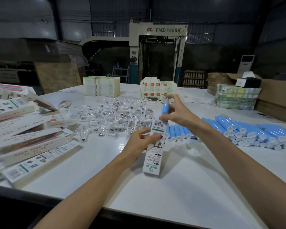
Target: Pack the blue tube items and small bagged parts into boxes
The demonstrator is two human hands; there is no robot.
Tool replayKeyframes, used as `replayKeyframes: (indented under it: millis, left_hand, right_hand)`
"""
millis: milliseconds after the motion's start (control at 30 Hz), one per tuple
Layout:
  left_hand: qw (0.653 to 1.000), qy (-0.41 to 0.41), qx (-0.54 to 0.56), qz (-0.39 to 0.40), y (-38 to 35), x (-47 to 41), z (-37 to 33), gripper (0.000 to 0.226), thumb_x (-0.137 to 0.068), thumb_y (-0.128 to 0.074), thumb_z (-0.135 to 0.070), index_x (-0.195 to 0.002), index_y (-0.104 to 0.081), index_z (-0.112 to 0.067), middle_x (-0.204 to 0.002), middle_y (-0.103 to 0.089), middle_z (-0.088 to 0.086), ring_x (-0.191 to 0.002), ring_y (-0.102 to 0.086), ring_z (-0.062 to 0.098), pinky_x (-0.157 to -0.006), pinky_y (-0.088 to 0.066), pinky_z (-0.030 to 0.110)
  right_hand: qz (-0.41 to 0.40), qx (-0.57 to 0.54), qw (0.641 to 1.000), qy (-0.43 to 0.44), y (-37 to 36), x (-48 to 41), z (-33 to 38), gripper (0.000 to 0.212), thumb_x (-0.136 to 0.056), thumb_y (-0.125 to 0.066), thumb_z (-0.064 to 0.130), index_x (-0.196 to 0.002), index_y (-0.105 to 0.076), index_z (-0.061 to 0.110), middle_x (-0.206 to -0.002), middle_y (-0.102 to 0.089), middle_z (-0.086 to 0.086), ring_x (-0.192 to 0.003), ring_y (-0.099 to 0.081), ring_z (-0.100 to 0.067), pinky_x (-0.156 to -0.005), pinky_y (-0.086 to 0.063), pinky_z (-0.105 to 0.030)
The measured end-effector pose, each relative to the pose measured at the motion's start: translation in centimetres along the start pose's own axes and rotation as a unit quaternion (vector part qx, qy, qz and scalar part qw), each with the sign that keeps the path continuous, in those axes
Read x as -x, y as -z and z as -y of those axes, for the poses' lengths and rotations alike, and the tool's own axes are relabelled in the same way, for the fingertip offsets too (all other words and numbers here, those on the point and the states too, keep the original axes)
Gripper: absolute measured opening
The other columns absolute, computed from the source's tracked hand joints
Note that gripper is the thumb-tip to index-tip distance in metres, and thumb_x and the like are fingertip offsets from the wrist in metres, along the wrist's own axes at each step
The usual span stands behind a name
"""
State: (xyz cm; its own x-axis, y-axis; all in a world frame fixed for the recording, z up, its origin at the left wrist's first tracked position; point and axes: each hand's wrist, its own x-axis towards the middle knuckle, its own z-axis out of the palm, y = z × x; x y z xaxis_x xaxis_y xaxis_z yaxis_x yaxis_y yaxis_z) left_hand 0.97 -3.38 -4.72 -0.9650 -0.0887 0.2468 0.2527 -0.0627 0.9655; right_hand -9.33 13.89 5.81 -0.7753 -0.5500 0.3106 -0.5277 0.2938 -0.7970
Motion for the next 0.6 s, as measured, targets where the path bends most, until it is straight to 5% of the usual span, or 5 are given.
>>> replayKeyframes:
  millis: [167, 367, 600]
  left_hand:
    - [1.000, 0.023, -0.017, -0.005, -0.3, 0.2, 0.4, 0.031, -0.098, -0.080, -0.031, -0.128, -0.076, -0.022, -0.110, -0.082, 0.012, -0.102, -0.080, 0.030, -0.092, -0.063, 0.044]
    - [0.996, 0.041, 0.075, -0.024, 0.6, -0.1, 0.7, 0.037, -0.102, -0.074, -0.029, -0.136, -0.066, -0.016, -0.116, -0.080, 0.017, -0.102, -0.080, 0.041, -0.078, -0.067, 0.042]
    - [0.963, -0.016, 0.113, -0.244, 3.7, -1.2, 0.4, 0.021, -0.104, -0.070, -0.024, -0.122, -0.071, -0.013, -0.095, -0.081, 0.017, -0.077, -0.081, 0.033, -0.054, -0.061, 0.034]
  right_hand:
    - [-0.029, -0.011, 0.999, 0.018, -2.4, 1.2, -3.5, 0.011, -0.101, -0.067, 0.027, -0.109, -0.069, 0.020, -0.112, -0.064, 0.004, -0.108, -0.064, -0.012, -0.085, -0.054, -0.030]
    - [-0.141, -0.075, 0.987, 0.007, -3.1, 0.8, -6.5, 0.015, -0.108, -0.055, 0.024, -0.114, -0.068, 0.019, -0.109, -0.071, 0.005, -0.100, -0.067, -0.011, -0.087, -0.054, -0.033]
    - [-0.112, 0.058, 0.992, -0.018, -6.9, -2.7, -9.2, 0.021, -0.102, -0.054, 0.001, -0.118, -0.067, 0.007, -0.109, -0.068, -0.007, -0.103, -0.066, -0.027, -0.087, -0.050, -0.036]
